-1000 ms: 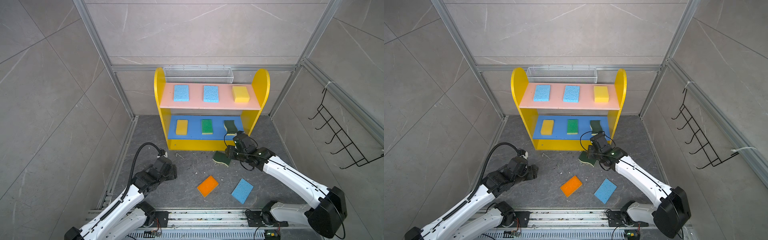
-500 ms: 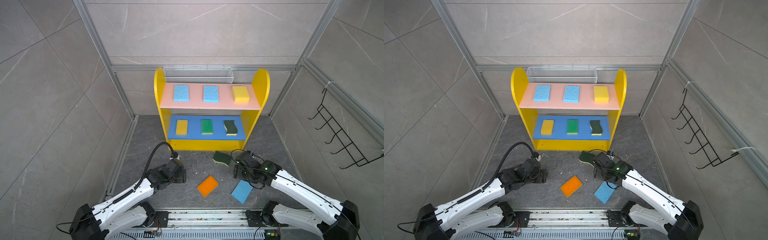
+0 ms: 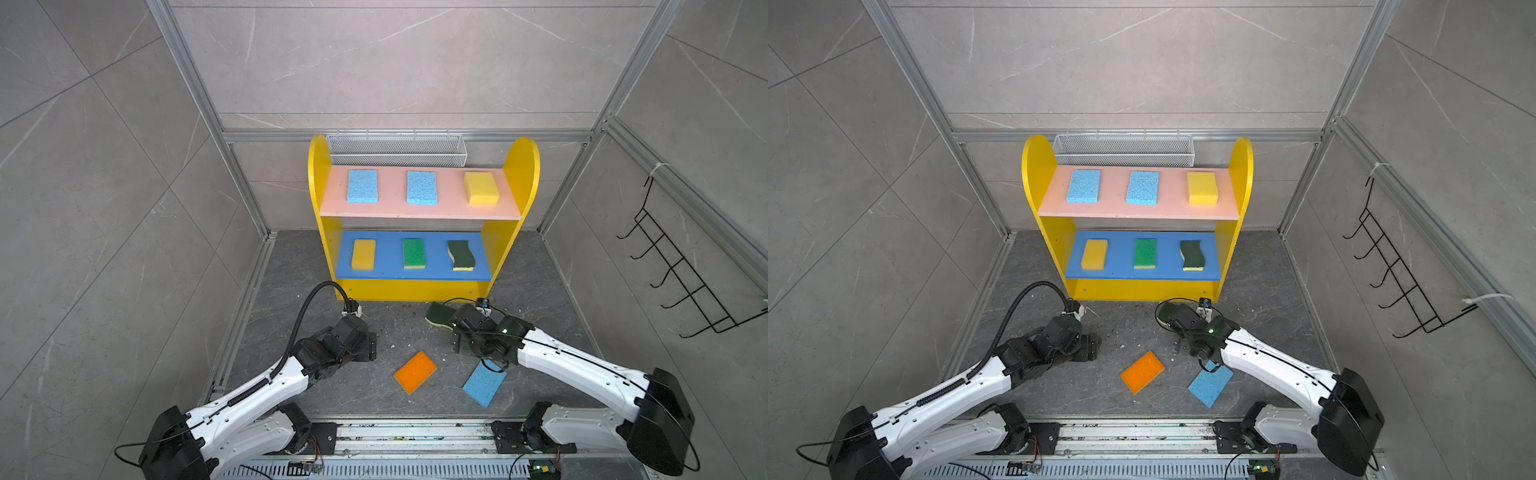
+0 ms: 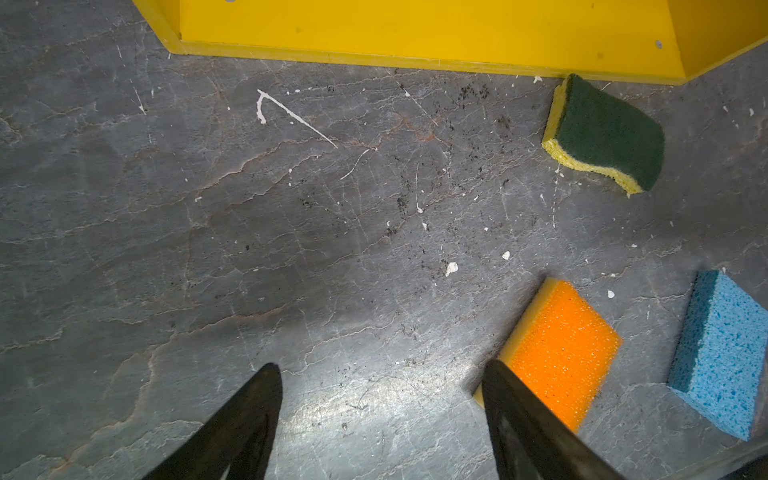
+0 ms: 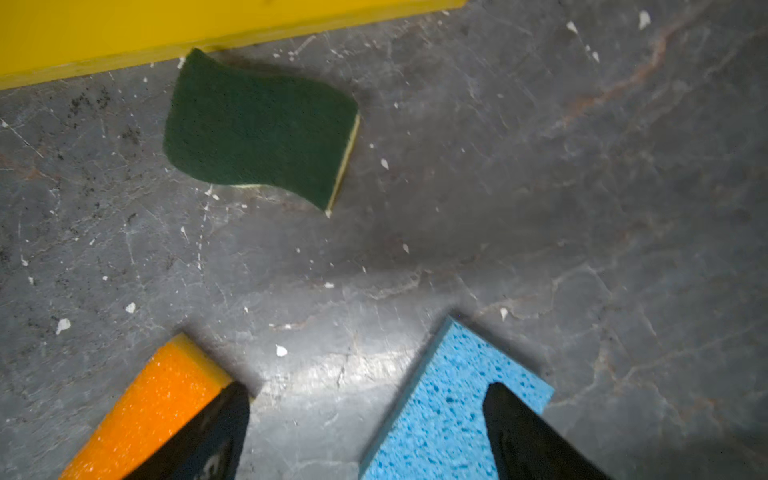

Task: Place and organize the cleaning sponges onto the shelf

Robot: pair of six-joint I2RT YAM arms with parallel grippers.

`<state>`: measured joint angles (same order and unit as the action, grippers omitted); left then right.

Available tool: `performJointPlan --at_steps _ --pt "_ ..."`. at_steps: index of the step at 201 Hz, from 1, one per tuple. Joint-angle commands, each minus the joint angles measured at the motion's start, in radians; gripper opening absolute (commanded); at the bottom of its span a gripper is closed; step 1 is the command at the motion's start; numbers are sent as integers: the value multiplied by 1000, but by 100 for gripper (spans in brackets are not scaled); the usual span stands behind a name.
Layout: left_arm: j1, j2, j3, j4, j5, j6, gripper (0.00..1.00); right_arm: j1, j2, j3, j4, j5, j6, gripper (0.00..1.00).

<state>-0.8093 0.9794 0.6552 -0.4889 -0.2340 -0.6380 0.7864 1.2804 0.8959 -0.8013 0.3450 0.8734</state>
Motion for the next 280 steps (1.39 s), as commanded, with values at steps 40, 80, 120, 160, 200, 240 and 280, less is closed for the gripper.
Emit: performJointPlan --at_steps 40,80,120,160,200,240,280 --pt "-2 -64 -29 21 -42 -27 78 -177 153 19 278 -129 -208 92" --pt "-2 -52 -22 6 -64 -24 78 -201 259 45 381 -190 -257 91" --pt "-2 -55 -16 -7 -77 -27 78 -213 357 71 423 -211 -254 89" --pt "-2 -66 1 -41 -83 -30 78 -213 410 71 464 -267 -219 86" --pt "-2 -100 -4 -62 -96 -39 78 -201 385 37 509 -311 -172 83" --pt "-2 -129 -12 -81 -102 -55 77 -127 413 59 516 -339 -140 82" --pt "-2 -185 -25 -117 -107 -77 77 -33 451 90 510 -352 -90 80"
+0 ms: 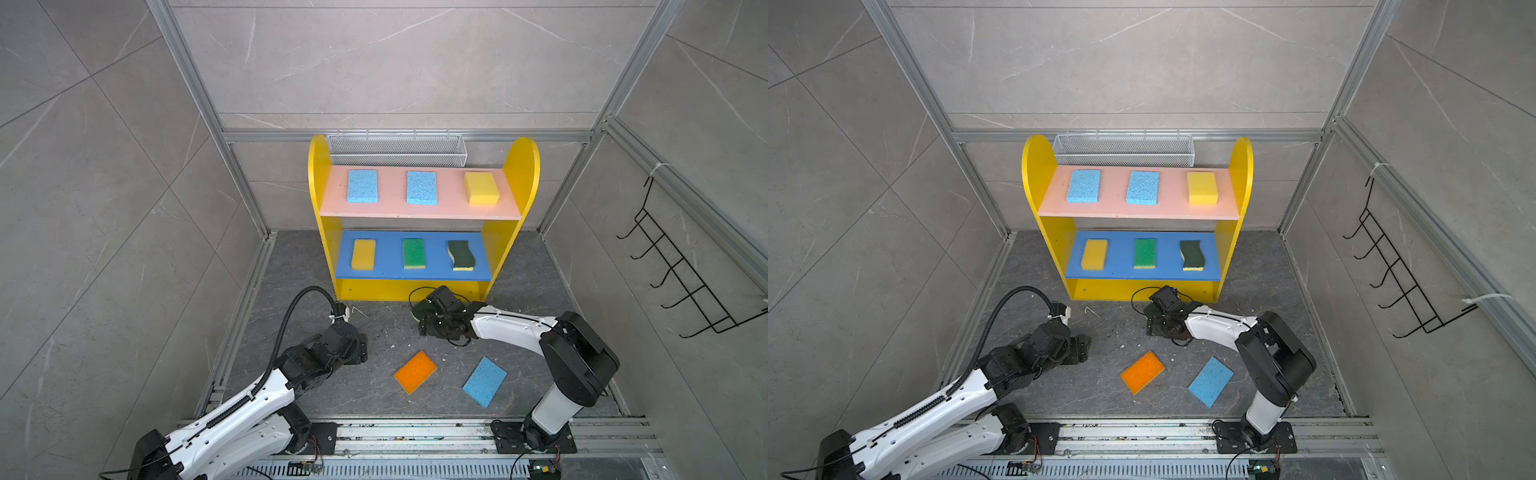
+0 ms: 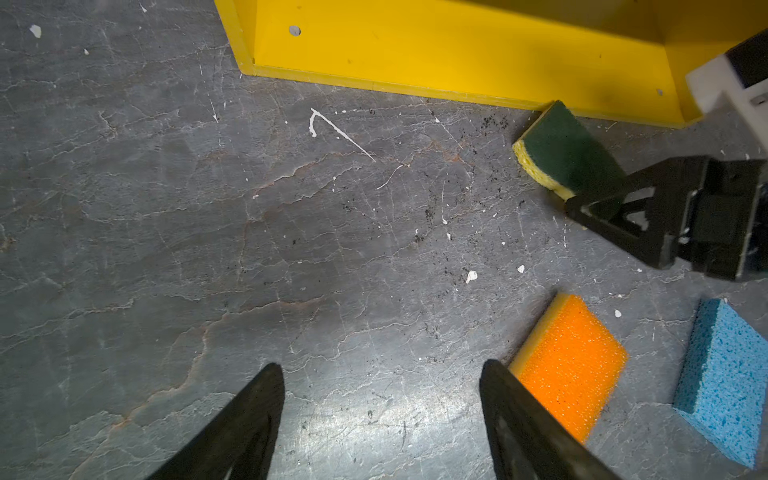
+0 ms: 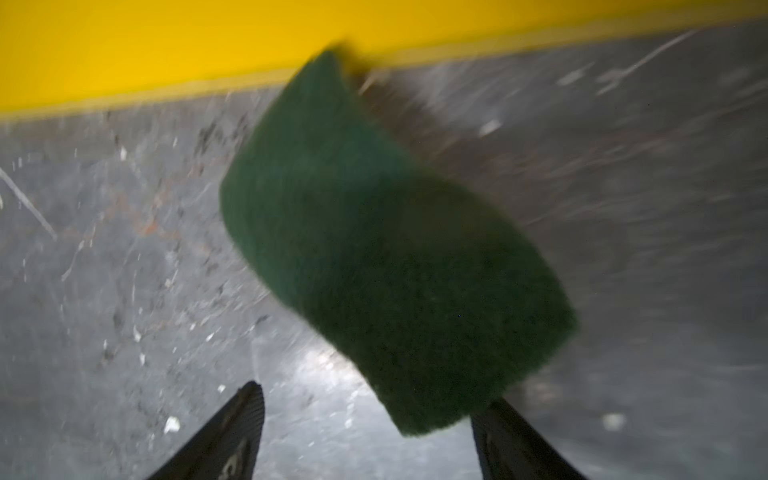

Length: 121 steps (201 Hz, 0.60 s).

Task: Place and organize the cleaning sponges onto the shelf
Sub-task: 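Lift the dark-green sponge off the floor with the right gripper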

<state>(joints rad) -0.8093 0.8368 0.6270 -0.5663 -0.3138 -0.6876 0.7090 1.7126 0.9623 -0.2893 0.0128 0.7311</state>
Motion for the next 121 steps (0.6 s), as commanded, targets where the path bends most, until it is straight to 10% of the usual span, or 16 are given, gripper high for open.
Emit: performJointPlan --at_steps 1,121 --pt "-3 -45 3 -41 -28 -29 76 47 18 24 -2 -20 54 80" --pt "-2 -56 -30 -33 -41 -50 76 18 -48 94 -172 241 -157 94"
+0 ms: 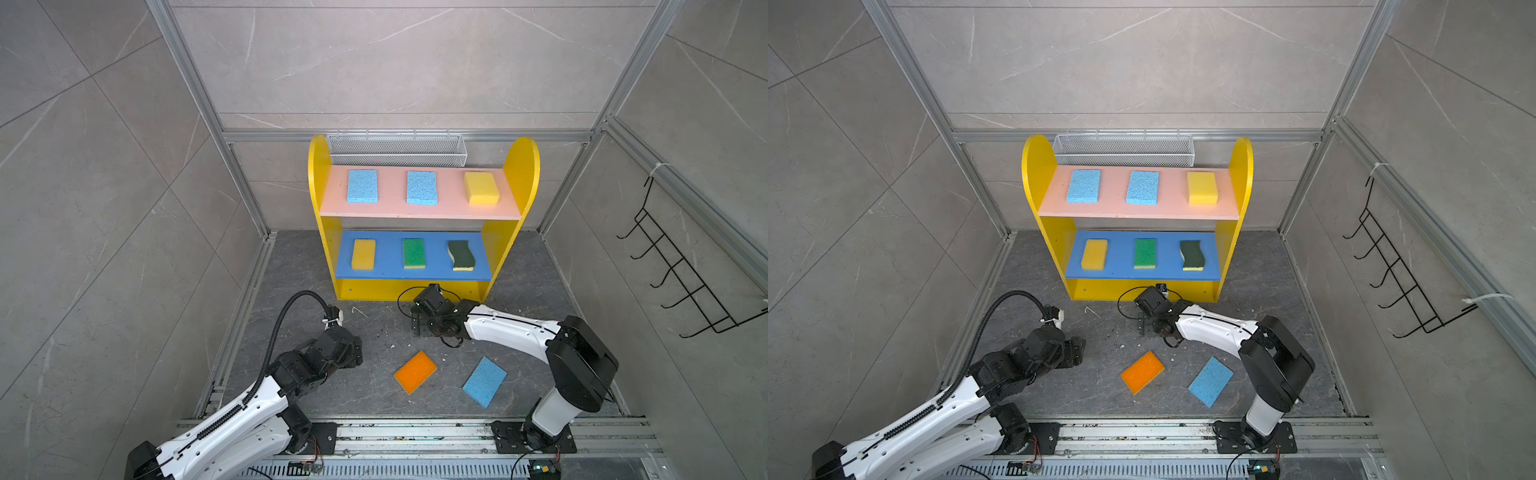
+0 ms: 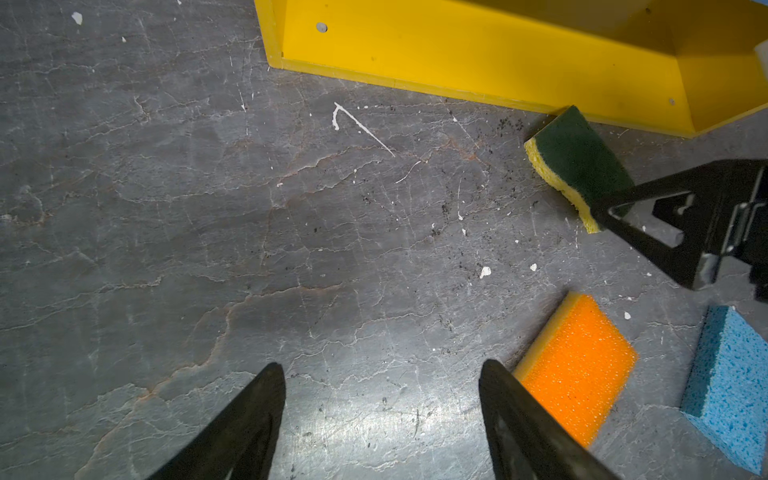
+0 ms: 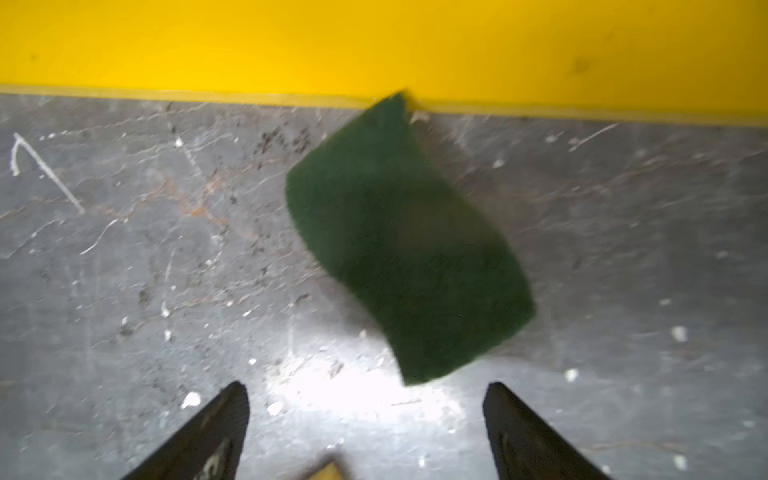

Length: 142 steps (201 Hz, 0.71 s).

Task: Place and organize the cleaning sponges onto the shelf
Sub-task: 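Lift the dark-green sponge off the floor with the right gripper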

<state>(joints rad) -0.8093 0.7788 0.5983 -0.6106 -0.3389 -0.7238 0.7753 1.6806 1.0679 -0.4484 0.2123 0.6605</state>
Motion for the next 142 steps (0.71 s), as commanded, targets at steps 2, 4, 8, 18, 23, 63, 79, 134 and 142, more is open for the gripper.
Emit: performJointPlan --at_steps 2,4,8,18,23,63,79,134,142 --pt "-2 3 -2 12 -15 -14 76 -51 -15 -15 -5 38 -95 96" --pt "-2 3 -1 13 -15 -12 76 -57 -15 -17 0 36 -101 98" --pt "-2 4 -1 12 -15 -11 76 -60 -16 -20 5 34 -111 99" --pt "-2 5 -1 12 -17 -12 76 -71 -13 -24 17 33 -136 99" --pt "-2 4 -2 12 -17 -11 76 -76 -10 -24 22 33 -151 99" --pt "-2 6 -1 18 -23 -11 76 -107 23 -24 71 -37 -257 99" --pt "-2 9 1 21 -23 -11 76 -121 43 -27 96 -71 -273 99" --pt "-2 21 14 13 -25 -10 76 -127 99 -35 153 -144 -311 99" --pt "-2 23 18 12 -25 -9 76 -128 101 -38 158 -158 -312 99"
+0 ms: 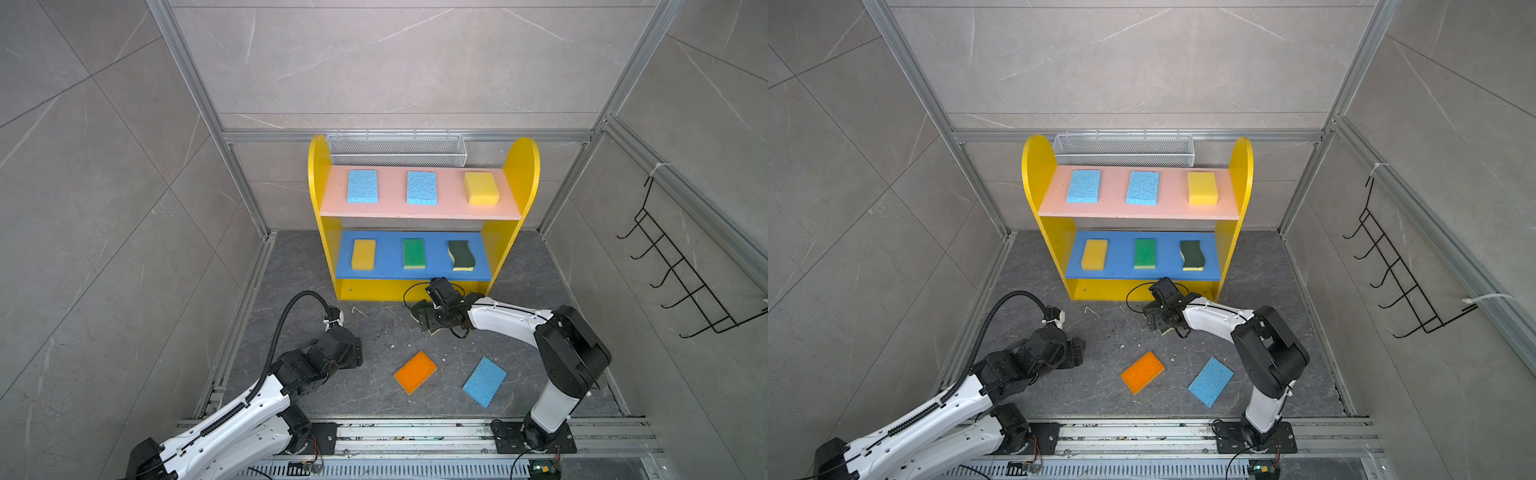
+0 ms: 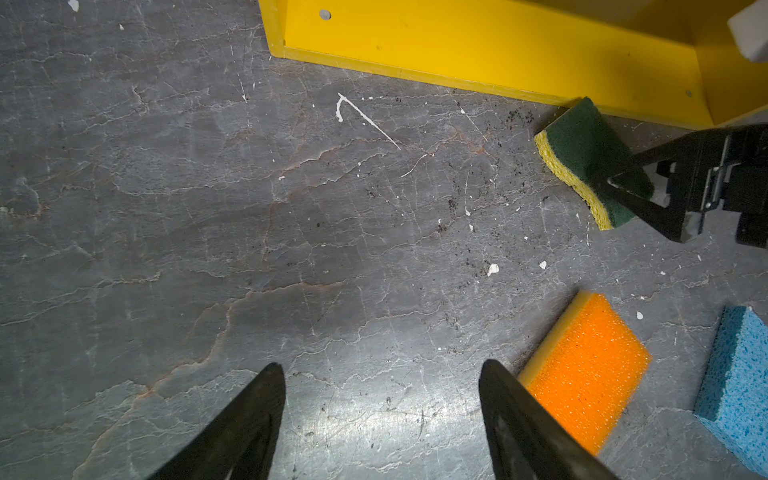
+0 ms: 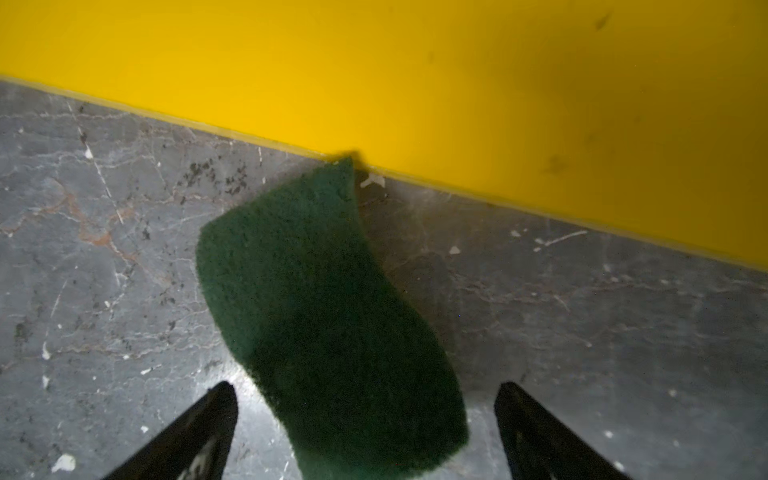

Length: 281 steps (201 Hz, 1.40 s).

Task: Place and organize the cleaning sponges onto the shelf
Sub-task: 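Lift the dark-green sponge off the floor with the right gripper, then raise the held dark-green sponge toward the front of the blue shelf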

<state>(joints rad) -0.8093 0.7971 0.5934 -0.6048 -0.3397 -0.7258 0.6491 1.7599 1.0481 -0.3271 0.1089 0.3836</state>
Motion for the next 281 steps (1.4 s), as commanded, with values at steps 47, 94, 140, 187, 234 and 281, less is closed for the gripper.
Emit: performJointPlan --at_steps 47,94,140,187,234,281 --pt "-2 -1 28 1 -21 -12 76 0 6 -68 54 -79 -16 99" --pt "-2 -25 24 -9 -19 -22 76 33 11 -92 45 -51 -9 92" --pt "-4 -65 17 -28 -18 -37 76 62 -5 -110 33 -5 4 84" --pt "-4 -81 3 -30 -18 -51 75 98 -2 -121 23 24 14 80" --pt "-6 -79 -2 -31 -22 -55 75 112 -9 -133 20 73 33 70" --pt "-6 -56 4 -29 -28 -58 75 110 -26 -170 68 110 82 54"
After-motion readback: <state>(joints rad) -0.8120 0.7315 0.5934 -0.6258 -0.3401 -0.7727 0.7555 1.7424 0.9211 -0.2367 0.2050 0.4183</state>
